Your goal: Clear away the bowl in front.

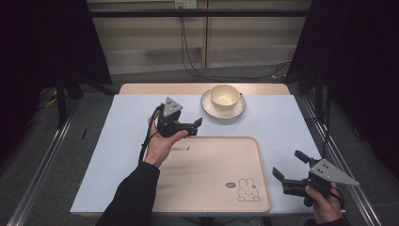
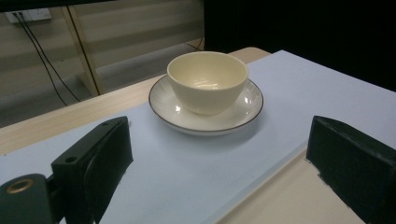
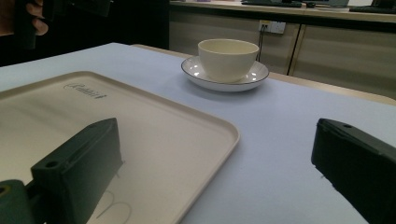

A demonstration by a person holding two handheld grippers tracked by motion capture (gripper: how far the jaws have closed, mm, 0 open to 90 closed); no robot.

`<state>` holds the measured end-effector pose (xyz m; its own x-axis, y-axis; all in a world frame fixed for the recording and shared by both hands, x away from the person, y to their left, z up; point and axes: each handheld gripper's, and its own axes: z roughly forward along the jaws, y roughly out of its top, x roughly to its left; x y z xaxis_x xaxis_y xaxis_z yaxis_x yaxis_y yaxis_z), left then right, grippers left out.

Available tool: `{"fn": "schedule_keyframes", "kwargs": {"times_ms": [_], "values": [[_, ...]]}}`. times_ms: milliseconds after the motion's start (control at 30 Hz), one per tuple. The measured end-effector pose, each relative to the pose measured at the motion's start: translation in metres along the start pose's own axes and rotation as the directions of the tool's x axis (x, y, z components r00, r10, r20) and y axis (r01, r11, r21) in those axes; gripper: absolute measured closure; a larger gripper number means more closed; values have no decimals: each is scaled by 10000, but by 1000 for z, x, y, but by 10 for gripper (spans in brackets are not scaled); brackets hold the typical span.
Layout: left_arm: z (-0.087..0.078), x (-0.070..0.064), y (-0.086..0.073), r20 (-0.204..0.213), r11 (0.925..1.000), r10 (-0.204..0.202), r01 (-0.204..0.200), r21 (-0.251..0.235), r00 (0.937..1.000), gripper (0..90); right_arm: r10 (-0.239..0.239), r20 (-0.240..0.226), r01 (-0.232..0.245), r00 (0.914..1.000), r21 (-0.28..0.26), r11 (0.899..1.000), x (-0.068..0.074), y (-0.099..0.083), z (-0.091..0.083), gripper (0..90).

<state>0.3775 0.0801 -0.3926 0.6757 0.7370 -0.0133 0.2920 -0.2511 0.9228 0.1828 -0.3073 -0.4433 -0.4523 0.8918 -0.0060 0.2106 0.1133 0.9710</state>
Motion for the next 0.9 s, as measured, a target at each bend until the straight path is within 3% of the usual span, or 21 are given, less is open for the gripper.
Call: {"fn": "schedule_keyframes", "kwargs": {"times_ms": [133,200,333,500,700,900], "values": [[12,1,6,38,9999,48,-48,151,10000,76,-24,-39,24,10000,6,10000,0,0,0,9],[22,3,10,-107,9996,-144,146,223,9998,84,2,-47,-2,10000,-1,10000,0,0,0,9],[35,6,16,-175,9993,-21,27,374,9998,125,38,-34,-38,10000,-2,10000,0,0,-1,9],[52,9,22,-483,9965,188,-148,820,9987,111,89,-55,-89,9999,18,10000,0,0,0,9],[70,11,27,-682,9939,102,-26,1101,9976,91,15,-124,-14,9999,39,10000,0,0,0,9],[94,18,34,-703,9945,-425,489,926,9966,133,49,-113,-49,9999,16,10000,0,0,0,9]]}}
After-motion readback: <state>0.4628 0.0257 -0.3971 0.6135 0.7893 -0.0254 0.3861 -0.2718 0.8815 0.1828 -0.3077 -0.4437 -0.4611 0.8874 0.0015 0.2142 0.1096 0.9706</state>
